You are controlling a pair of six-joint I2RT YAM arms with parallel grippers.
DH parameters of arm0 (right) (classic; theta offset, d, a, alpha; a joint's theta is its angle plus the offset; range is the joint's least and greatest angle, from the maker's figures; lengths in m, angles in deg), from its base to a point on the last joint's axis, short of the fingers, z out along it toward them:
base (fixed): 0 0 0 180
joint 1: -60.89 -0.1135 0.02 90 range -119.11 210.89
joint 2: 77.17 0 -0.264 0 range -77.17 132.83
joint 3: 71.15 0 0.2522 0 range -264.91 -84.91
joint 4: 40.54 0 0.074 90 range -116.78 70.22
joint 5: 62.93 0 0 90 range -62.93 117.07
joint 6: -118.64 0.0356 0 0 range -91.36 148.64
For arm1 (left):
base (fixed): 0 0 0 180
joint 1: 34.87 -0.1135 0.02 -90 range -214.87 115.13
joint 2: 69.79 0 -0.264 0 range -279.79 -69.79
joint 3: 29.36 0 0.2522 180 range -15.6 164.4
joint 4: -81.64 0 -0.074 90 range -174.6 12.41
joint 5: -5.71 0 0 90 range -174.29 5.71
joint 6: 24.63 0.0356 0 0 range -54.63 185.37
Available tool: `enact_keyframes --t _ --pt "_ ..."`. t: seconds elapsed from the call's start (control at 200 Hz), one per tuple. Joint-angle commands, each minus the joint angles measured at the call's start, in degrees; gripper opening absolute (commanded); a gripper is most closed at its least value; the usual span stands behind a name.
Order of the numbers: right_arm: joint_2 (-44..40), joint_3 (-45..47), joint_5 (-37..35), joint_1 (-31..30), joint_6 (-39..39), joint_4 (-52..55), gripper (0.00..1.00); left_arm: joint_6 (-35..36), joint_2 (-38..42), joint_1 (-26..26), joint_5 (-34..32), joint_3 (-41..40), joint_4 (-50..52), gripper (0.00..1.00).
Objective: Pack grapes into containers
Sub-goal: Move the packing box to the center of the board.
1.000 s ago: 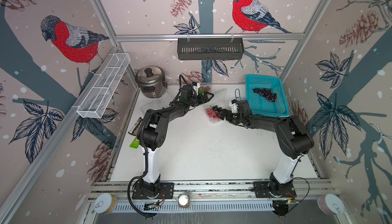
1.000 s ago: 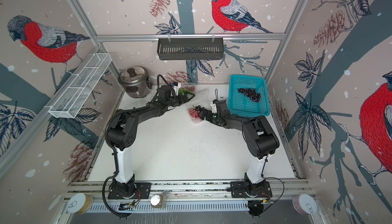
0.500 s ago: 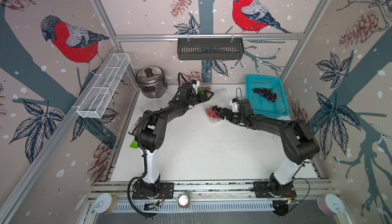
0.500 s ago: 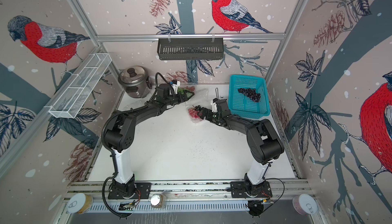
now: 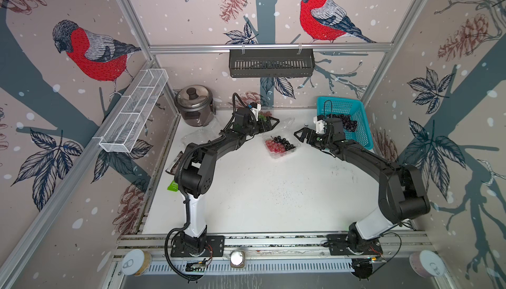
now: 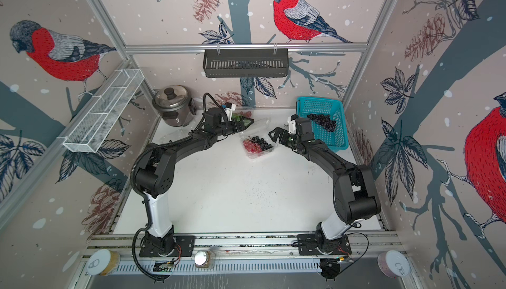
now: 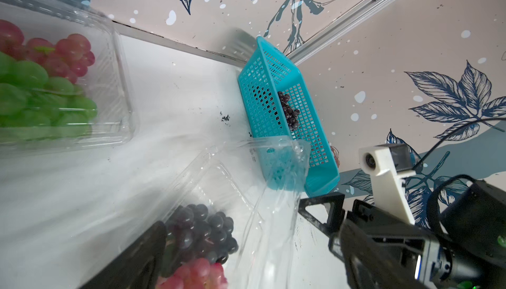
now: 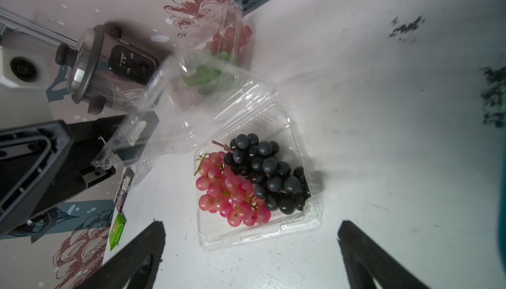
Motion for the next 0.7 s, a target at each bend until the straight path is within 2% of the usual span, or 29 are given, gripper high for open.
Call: enact_keyframes --t 0.0,0.32,0.695 --pt "1.3 -2.9 -0.3 0.9 -1.5 2.0 1.0 0.2 0.7 0.5 -0.6 0.4 -0.8 0.97" --pt "7.9 -11.2 0.3 1.5 -1.2 3.8 1.0 -0.4 1.3 2.7 -0.7 -2.4 -1.6 0.97" --pt "13.4 -15.5 -1.6 -0.2 -2.2 5.9 1.0 -2.2 3.0 3.8 -0.8 -8.1 -4.9 0.97"
